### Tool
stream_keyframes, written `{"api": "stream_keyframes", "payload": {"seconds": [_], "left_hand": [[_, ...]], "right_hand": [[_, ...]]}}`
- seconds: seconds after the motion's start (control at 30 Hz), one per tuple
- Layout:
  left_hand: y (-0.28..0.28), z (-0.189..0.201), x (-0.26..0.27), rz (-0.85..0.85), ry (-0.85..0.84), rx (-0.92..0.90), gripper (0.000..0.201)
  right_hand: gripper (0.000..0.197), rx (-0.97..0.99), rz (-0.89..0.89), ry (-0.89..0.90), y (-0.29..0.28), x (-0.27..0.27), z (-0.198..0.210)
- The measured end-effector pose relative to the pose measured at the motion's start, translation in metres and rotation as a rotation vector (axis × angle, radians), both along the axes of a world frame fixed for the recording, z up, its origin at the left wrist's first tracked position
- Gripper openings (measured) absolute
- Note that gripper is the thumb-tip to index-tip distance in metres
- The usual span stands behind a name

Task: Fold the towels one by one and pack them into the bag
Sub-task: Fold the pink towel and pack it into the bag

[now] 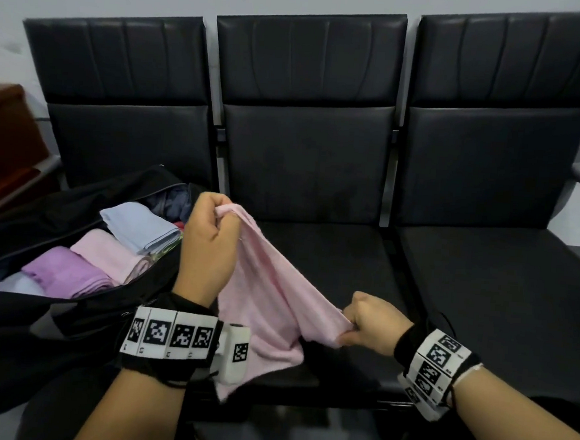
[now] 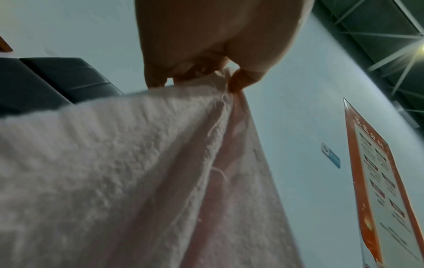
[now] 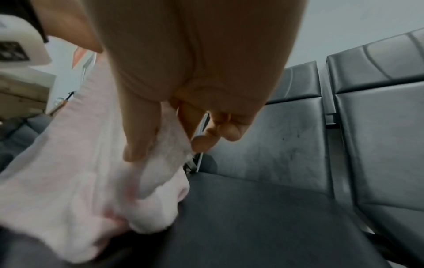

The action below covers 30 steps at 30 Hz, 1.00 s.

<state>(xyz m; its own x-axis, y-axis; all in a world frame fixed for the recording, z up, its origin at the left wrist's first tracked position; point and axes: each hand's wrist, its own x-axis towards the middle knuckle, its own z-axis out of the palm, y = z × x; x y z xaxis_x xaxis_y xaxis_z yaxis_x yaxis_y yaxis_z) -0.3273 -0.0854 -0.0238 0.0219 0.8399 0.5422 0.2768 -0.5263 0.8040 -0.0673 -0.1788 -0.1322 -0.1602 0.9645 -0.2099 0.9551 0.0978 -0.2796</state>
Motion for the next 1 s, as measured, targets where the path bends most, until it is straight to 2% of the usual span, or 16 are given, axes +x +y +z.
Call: {"api": "stream_keyframes", "payload": {"seconds": [0.1,0.2,0.27,0.33,0.47,0.57,0.73,0.8,0.87,0.93,1.0], "left_hand": [[0.005,0.001,-0.008,0.049,-0.021,0.023,0.015],[0.01,-0.002,-0.017,0.109,-0.021,0.01,0.009],[0.016,-0.004,-0.025,0.174,-0.033,-0.009,0.01],[0.021,-0.006,-0.033,0.232,-0.032,-0.018,0.011],[0.029,-0.01,-0.044,0.303,-0.025,-0.045,0.011],[0.033,-0.013,-0.046,0.334,-0.023,-0.064,0.011],[0.035,-0.016,-0.048,0.346,0.0,-0.1,0.011],[0.035,-0.016,-0.049,0.347,-0.014,-0.113,0.012],[0.035,-0.014,-0.051,0.356,-0.035,-0.121,0.014],[0.035,-0.013,-0.055,0.367,-0.04,-0.125,0.014],[0.036,-0.012,-0.058,0.376,-0.037,-0.129,0.013]], "right_hand": [[0.022,0.068,0.058,-0.052,-0.001,0.005,-0.009],[0.018,0.311,0.134,-0.103,-0.002,0.011,-0.005],[0.015,0.467,0.106,-0.093,-0.002,0.017,0.004],[0.011,0.582,0.057,-0.004,-0.001,0.024,0.016],[0.005,0.752,-0.098,0.302,0.002,0.039,0.042],[0.007,0.766,-0.18,0.478,0.004,0.044,0.057],[0.012,0.832,-0.308,0.664,0.008,0.041,0.07],[0.016,0.888,-0.313,0.674,0.009,0.039,0.075],[0.011,0.911,-0.309,0.629,0.009,0.038,0.081],[0.006,0.895,-0.28,0.594,0.008,0.037,0.086],[0.01,0.853,-0.242,0.605,0.006,0.037,0.089]]}}
